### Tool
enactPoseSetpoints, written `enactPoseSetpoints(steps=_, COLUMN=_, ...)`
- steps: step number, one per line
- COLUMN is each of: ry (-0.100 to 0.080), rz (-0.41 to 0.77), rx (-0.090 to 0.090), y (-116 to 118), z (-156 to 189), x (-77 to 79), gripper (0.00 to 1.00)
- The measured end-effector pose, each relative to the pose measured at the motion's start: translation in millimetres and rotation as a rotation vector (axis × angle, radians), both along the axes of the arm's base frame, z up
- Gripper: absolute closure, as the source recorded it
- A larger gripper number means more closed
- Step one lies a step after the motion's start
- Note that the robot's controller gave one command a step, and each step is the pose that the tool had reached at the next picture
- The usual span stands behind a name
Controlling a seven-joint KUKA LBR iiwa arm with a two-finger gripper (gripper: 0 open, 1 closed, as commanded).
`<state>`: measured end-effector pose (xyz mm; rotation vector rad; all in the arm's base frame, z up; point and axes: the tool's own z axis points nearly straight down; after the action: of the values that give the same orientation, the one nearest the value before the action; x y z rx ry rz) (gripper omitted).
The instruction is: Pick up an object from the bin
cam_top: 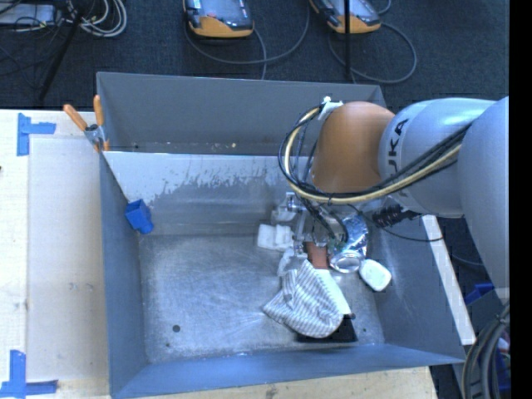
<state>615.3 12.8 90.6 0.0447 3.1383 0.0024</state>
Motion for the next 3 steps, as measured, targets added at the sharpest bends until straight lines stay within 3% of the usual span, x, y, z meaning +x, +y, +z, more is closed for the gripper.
enactPoseSetpoints(steps=1, ry=0.001, rz=-0.005, rx=-0.003, y=-21, z=-9, x=-1.1, gripper=0.00)
enactPoseSetpoints(steps=2, ry=0.003, rz=-0.213, rx=0.001, y=-16, z=5, x=-5.9, gripper=0.00)
enactPoseSetpoints(steps=3, ry=0.000, rz=-0.242, rx=-0.001, y=-26, z=-13, x=-18.9, gripper=0.00)
